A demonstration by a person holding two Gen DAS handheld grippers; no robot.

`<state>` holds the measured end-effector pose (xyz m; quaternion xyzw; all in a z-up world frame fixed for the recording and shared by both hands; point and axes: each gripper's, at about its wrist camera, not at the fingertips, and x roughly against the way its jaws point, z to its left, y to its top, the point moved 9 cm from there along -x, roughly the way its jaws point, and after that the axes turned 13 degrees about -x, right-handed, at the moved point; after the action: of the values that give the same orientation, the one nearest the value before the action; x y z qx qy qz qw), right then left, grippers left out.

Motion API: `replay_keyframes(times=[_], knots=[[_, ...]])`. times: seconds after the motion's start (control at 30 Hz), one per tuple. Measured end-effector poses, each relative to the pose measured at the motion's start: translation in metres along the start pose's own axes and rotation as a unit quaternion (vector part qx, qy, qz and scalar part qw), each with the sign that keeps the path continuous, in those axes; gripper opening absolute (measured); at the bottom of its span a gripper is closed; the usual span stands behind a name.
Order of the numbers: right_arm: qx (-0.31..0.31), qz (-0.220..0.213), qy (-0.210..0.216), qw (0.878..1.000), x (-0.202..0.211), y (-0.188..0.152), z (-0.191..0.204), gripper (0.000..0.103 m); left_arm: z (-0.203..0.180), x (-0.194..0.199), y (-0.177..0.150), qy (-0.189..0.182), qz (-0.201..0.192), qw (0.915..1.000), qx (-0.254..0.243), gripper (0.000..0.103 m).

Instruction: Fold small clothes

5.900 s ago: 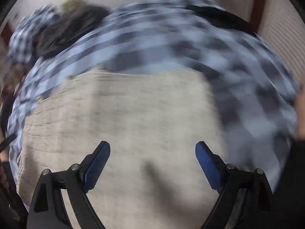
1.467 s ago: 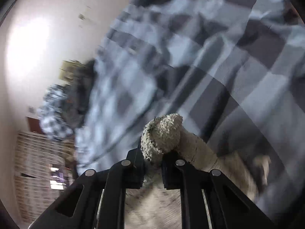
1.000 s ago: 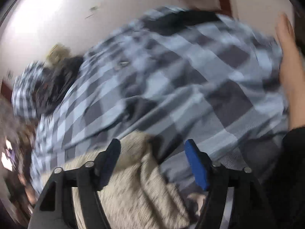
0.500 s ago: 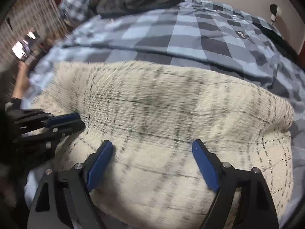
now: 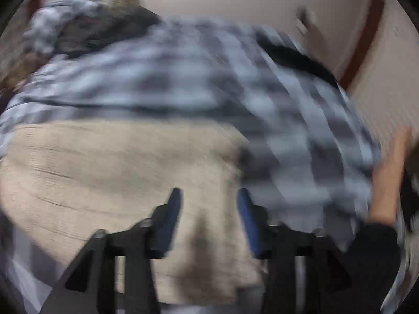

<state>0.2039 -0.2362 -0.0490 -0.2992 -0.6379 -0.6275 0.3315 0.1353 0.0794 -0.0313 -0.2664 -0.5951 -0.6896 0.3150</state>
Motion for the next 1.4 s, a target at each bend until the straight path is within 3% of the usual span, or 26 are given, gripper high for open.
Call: replay_keyframes(times=[0.03,0.07,0.13,0.17,0.27,0.3,0.37,0.43,0.47,0.5,0.53,0.57,0.63,0.67,0.7,0.8,0.93,1.0,1.1,1.17,1.23,1.3,1.4], knots=[[0.015,-0.019,0.017,1.0,0.011,0.007,0.023,0.086,-0.019,0.0,0.015,-0.023,-0.006,0.9997,-0.006,0.011],[0.033,-0.042,0.038,0.998,0.023,0.017,0.055,0.098,-0.049,0.0,0.032,-0.068,-0.015,0.9975,-0.013,0.011],[0.056,-0.055,0.071,0.994,0.033,0.024,0.097,0.1,-0.093,-0.004,0.05,-0.146,-0.027,0.9885,-0.027,0.011],[0.063,-0.043,0.093,0.993,0.026,0.027,0.121,0.1,-0.111,-0.008,0.053,-0.163,-0.026,0.9855,-0.037,0.011],[0.052,0.029,0.107,0.993,-0.015,0.013,0.147,0.1,-0.133,-0.053,0.033,-0.126,0.037,0.9895,-0.061,0.011],[0.048,0.06,0.098,0.992,-0.033,0.004,0.146,0.1,-0.13,-0.07,0.019,-0.116,0.067,0.9888,-0.064,0.01],[0.042,0.096,0.081,0.991,-0.062,-0.014,0.125,0.1,-0.117,-0.076,0.006,-0.151,0.056,0.9855,-0.052,0.01],[0.014,0.088,0.114,0.989,-0.059,-0.02,0.097,0.1,-0.091,-0.069,0.0,-0.198,0.03,0.9796,-0.011,0.009],[0.005,0.08,0.064,0.995,-0.06,-0.018,0.066,0.102,-0.076,-0.067,-0.004,-0.219,0.028,0.9753,0.016,0.009],[-0.011,0.086,0.062,0.994,-0.061,-0.02,0.044,0.102,-0.06,-0.068,-0.009,-0.231,0.034,0.9714,0.043,0.009],[-0.034,0.098,0.086,0.991,-0.06,-0.021,0.03,0.102,-0.044,-0.068,-0.013,-0.221,0.044,0.9725,0.059,0.009],[-0.065,0.107,0.083,0.989,-0.058,-0.023,0.004,0.102,-0.031,-0.069,-0.015,-0.204,0.051,0.9756,0.063,0.009],[-0.087,0.108,-0.028,0.99,-0.054,-0.026,-0.056,0.102,0.006,-0.065,-0.023,-0.08,0.078,0.9932,0.035,0.01],[-0.101,0.111,-0.072,0.986,-0.047,-0.03,-0.088,0.102,0.022,-0.059,-0.025,-0.015,0.09,0.9957,0.014,0.01],[-0.119,0.113,-0.075,0.984,-0.038,-0.032,-0.104,0.102,0.029,-0.048,-0.025,0.002,0.08,0.9968,-0.003,0.01],[-0.178,0.092,-0.035,0.979,0.017,-0.038,-0.132,0.102,0.006,-0.001,-0.024,-0.086,0.02,0.996,-0.004,0.01],[-0.192,0.052,0.048,0.979,0.091,-0.053,-0.109,0.102,-0.038,0.029,-0.041,-0.113,-0.005,0.9933,-0.025,0.01],[-0.186,0.044,0.066,0.979,0.092,-0.053,-0.088,0.102,-0.061,0.013,-0.049,-0.135,0.005,0.9906,-0.021,0.01],[-0.167,0.039,0.068,0.983,0.075,-0.068,-0.058,0.102,-0.074,-0.023,-0.075,-0.124,0.044,0.9911,-0.019,0.01],[-0.145,0.078,0.061,0.984,0.033,-0.081,-0.043,0.102,-0.075,-0.024,-0.076,-0.118,0.002,0.9926,-0.029,0.011],[-0.117,0.103,0.046,0.987,0.019,-0.093,-0.035,0.102,-0.078,-0.023,-0.077,-0.114,-0.008,0.9919,-0.055,0.011],[-0.093,0.103,0.033,0.99,0.015,-0.093,-0.029,0.102,-0.085,-0.02,-0.078,-0.105,-0.013,0.9895,-0.098,0.011],[-0.093,0.093,0.029,0.991,0.01,-0.086,-0.03,0.102,-0.087,-0.019,-0.079,-0.11,-0.011,0.9874,-0.114,0.011]])
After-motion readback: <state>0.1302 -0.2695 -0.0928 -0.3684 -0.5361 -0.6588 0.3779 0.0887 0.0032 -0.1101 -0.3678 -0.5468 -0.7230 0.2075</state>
